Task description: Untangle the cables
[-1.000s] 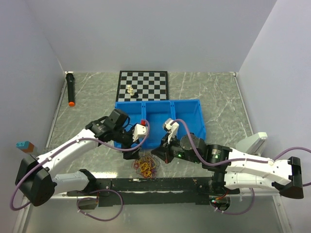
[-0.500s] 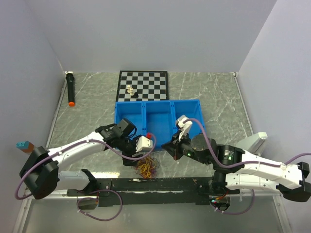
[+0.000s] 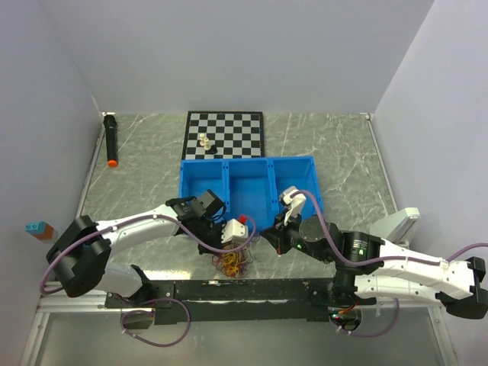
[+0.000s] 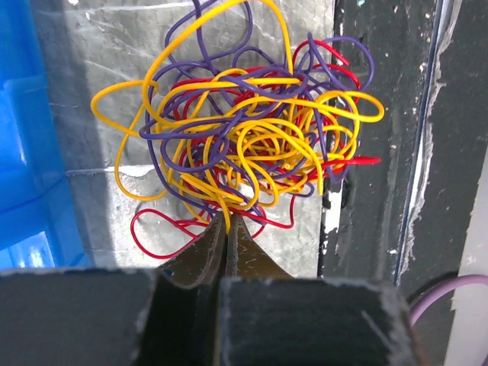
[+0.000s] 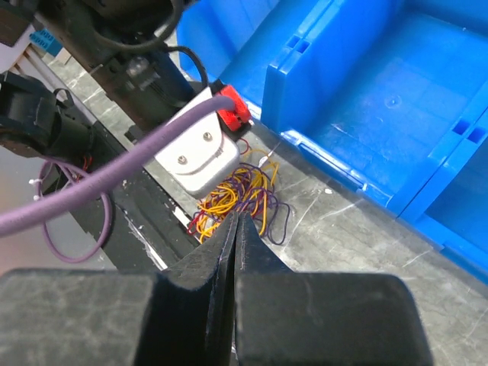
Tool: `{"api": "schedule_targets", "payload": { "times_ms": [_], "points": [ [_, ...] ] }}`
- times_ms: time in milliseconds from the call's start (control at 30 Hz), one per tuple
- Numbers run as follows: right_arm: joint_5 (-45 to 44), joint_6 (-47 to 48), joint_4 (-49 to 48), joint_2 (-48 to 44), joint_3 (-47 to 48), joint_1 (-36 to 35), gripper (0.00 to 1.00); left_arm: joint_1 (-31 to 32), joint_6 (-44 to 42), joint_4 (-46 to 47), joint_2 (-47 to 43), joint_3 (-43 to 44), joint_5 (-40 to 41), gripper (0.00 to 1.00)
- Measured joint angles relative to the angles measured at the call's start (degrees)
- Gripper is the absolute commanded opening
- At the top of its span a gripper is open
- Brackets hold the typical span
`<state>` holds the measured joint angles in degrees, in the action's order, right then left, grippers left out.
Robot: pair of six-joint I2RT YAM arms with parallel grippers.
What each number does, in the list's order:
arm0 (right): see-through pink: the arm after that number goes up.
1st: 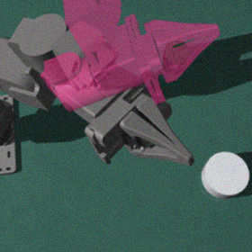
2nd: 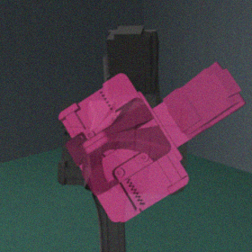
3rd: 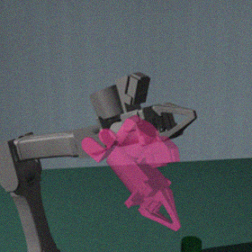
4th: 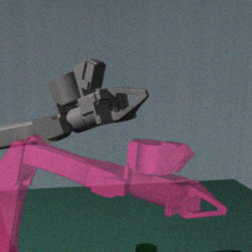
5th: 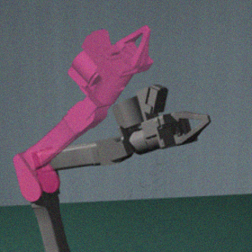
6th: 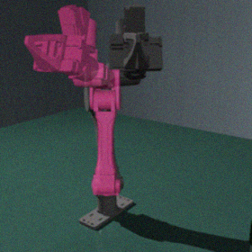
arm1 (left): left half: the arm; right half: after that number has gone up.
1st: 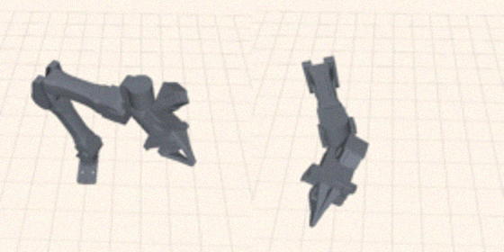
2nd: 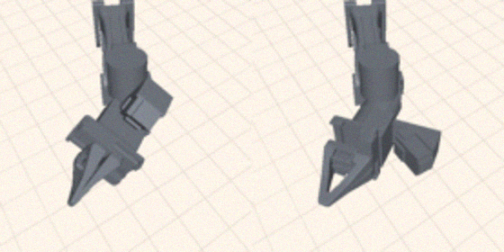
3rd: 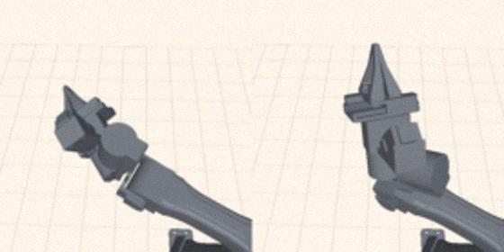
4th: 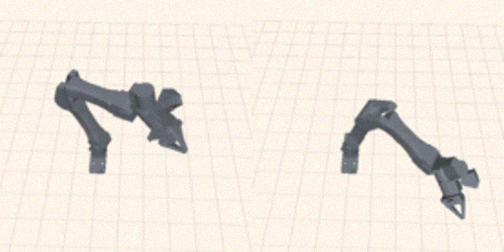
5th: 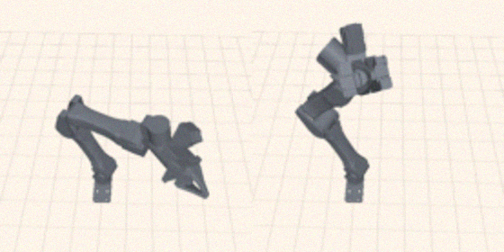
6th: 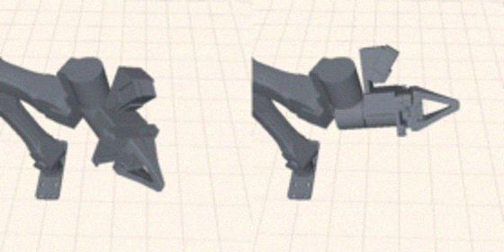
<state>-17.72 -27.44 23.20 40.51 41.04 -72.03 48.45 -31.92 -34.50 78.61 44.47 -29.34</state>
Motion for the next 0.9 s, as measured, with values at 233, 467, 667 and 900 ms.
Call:
{"api": "schedule_targets", "payload": {
  "times_ms": [233, 467, 667, 900],
  "points": [
    [-1.22, 0.07, 1.18, -1.68, 0.04, 0.02, 0.0, 0.35, 1.14, -0.11, -0.98, 0.57, 1.36, 0.01],
    [-4.11, 0.11, 5.33, -7.5, 1.25, 0.02, 0.0, -1.07, 2.4, -3.5, -11.15, 1.14, 2.29, 0.01],
    [-7.08, 0.42, 9.14, -11.82, 4.7, 0.02, 0.0, -6.64, 1.22, -9.68, -18.36, 1.75, 2.84, 0.01],
    [-12.37, 2.49, 12.66, -17.33, 10.4, 0.02, 0.0, -9.97, -3.54, -19.56, -29.38, 0.39, 7.58, 0.01]
  ]
}}
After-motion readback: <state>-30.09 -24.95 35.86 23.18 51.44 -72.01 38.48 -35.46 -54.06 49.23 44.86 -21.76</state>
